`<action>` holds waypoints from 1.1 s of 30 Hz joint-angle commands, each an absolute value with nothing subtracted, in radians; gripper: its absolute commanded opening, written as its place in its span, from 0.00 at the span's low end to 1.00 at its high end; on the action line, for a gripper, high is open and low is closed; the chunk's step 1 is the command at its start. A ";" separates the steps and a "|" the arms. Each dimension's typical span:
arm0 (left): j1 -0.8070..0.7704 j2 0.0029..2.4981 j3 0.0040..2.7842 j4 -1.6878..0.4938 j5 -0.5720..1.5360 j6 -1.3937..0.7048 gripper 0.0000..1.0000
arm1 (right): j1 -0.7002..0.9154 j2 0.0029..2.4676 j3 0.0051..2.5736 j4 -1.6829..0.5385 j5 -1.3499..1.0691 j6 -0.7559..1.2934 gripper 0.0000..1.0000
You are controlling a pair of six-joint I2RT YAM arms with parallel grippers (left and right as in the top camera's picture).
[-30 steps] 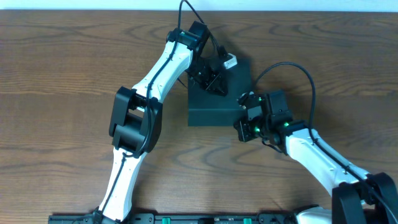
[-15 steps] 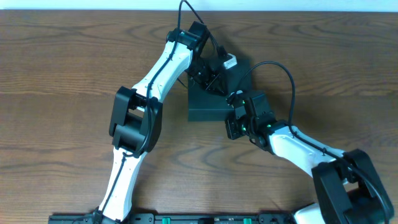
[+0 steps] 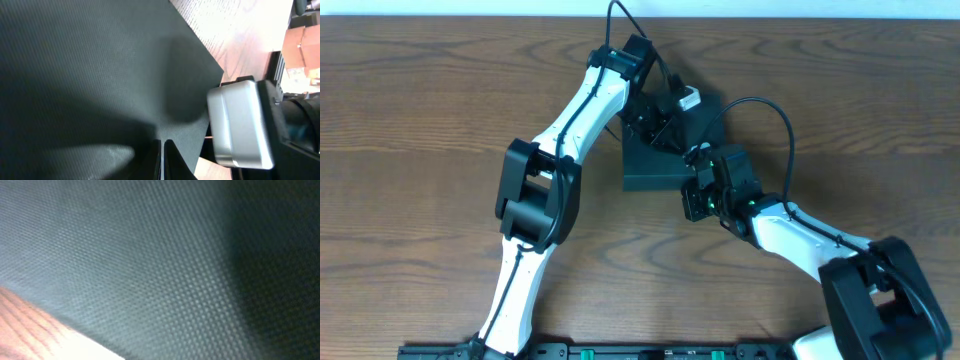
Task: Pack container
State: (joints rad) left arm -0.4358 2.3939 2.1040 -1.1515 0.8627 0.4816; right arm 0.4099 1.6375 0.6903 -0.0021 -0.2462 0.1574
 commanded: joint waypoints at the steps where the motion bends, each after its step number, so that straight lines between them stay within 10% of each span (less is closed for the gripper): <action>1: -0.411 2.423 2.121 -1.183 0.840 0.466 0.06 | 0.406 1.531 0.695 0.000 -0.266 0.171 0.02; 13: -0.245 2.333 2.517 -1.253 0.828 0.459 0.06 | 0.118 1.095 0.696 -0.019 -0.137 0.141 0.01; 25: -0.075 2.333 2.636 -1.252 0.510 0.191 0.06 | -0.046 1.319 0.696 -0.018 -0.109 0.141 0.01; 27: -0.046 2.333 2.636 -1.254 0.509 0.165 0.06 | -0.046 1.356 0.696 0.020 -0.109 0.141 0.13; 29: -0.012 2.328 2.636 -1.261 0.509 0.152 0.06 | -0.045 1.365 0.696 0.060 -0.110 0.142 0.68; 30: 0.003 2.324 2.636 -1.266 0.510 0.152 0.12 | -0.045 1.364 0.696 0.082 -0.109 0.142 0.99; 32: 0.028 2.318 2.636 -1.275 0.510 0.152 0.53 | -0.045 1.359 0.696 0.116 -0.109 0.142 0.99; 33: 0.041 2.317 2.636 -1.281 0.510 0.152 0.95 | -0.045 1.359 0.696 0.124 -0.109 0.142 0.99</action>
State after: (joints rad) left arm 0.0109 2.3432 2.6205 -1.2682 0.5308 0.1757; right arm -0.0372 1.3659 0.6868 0.1112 -0.1150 0.1463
